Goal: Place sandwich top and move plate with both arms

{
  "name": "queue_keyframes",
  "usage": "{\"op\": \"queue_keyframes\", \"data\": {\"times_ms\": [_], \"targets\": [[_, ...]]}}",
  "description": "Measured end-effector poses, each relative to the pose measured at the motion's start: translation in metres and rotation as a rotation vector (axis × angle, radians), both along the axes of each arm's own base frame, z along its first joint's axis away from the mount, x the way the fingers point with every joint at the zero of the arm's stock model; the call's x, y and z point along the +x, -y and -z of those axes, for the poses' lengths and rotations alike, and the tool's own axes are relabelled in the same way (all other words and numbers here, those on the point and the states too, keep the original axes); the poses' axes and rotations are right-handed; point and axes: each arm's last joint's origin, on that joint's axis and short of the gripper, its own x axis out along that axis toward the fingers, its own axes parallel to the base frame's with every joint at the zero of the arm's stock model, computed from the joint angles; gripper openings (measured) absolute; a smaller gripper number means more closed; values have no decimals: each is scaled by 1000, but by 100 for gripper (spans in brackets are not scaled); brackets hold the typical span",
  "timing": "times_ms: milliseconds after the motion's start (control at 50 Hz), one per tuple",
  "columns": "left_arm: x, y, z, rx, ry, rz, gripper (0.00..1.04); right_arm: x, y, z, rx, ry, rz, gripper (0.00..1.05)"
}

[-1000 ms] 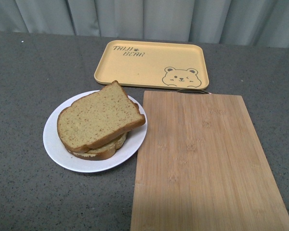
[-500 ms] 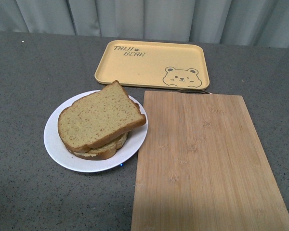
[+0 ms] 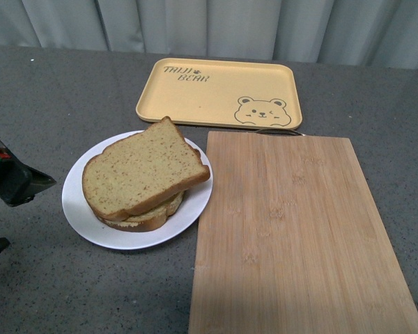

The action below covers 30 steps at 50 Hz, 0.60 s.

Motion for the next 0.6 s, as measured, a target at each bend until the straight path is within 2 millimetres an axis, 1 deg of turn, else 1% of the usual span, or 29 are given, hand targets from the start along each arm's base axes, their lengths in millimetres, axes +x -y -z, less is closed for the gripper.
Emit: {"op": "queue_keyframes", "data": {"times_ms": [320,520,540,600], "targets": [[28,2,21,-135,-63,-51,98,0,0,0,0,0,0,95],[30,-1,34,-172,-121,-96,98,0,0,0,0,0,0,95],[30,-1,35,-173,-123,-98,98,0,0,0,0,0,0,95],[29,-2,36,-191,-130,-110,84,0,0,0,0,0,0,95]]}}
